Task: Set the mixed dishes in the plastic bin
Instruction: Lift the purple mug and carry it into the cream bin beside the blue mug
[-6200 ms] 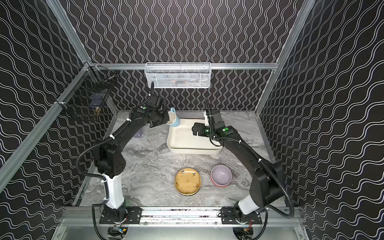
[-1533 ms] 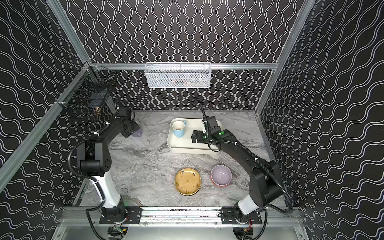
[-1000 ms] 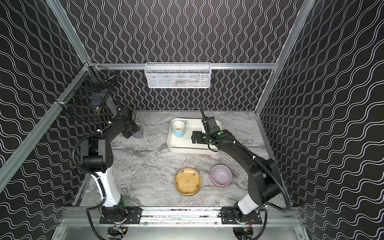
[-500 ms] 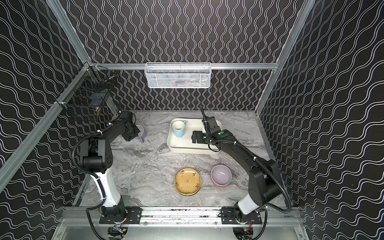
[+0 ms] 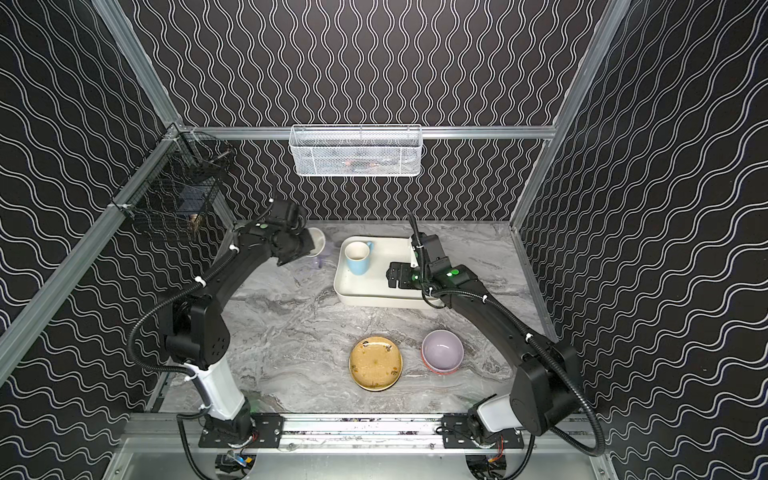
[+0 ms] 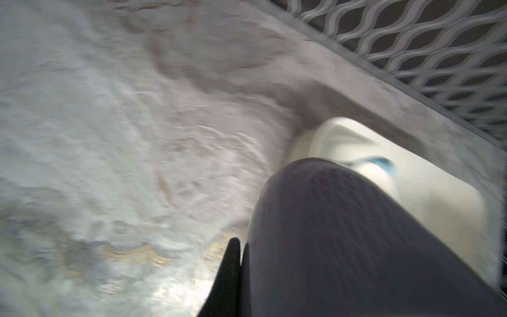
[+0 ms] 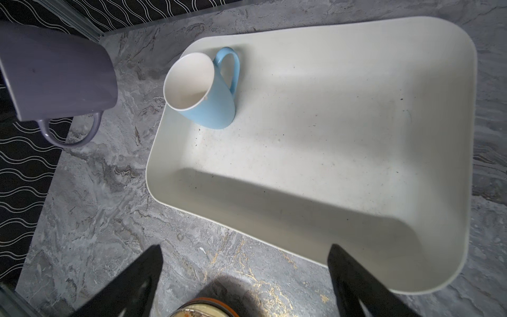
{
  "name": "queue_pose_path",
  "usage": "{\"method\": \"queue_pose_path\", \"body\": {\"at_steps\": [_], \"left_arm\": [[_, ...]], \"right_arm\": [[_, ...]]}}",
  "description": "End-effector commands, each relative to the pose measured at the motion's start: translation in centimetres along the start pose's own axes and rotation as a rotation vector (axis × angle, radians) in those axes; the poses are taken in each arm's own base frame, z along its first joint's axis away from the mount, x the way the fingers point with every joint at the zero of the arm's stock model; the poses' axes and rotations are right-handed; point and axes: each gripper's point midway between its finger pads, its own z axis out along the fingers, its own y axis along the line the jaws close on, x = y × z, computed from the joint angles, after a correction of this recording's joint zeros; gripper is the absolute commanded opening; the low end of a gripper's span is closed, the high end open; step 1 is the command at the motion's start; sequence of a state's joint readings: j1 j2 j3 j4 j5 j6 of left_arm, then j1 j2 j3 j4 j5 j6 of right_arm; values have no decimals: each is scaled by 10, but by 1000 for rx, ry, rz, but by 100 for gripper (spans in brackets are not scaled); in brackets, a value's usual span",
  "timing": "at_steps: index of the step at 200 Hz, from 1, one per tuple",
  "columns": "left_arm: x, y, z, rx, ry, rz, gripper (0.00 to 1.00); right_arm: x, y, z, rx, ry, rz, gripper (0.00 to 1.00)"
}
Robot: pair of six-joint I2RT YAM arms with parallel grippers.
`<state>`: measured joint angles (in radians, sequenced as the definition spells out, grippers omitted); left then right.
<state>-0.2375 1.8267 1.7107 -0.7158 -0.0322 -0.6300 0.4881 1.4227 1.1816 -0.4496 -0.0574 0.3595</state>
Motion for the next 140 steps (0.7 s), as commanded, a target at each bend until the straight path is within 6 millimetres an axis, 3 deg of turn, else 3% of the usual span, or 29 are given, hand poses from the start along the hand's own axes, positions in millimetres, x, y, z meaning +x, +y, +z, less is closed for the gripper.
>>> {"method": "queue_pose_path", "body": {"at_steps": [1, 27, 68, 102, 140], "left_arm": [[1, -42, -22, 61, -36, 33, 8], [20, -97, -26, 124, -25, 101, 9], [63, -150, 2, 169, 52, 177, 11], [92, -168, 41, 168, 134, 204, 12], [100, -173, 68, 154, 164, 201, 14]], "right_arm": [[-4, -3, -8, 19, -25, 16, 95], [-6, -10, -20, 58, -52, 8, 95], [-2, -20, -31, 94, -73, 30, 95], [0, -32, -34, 134, -83, 46, 95], [0, -39, -34, 142, -88, 59, 95]]}}
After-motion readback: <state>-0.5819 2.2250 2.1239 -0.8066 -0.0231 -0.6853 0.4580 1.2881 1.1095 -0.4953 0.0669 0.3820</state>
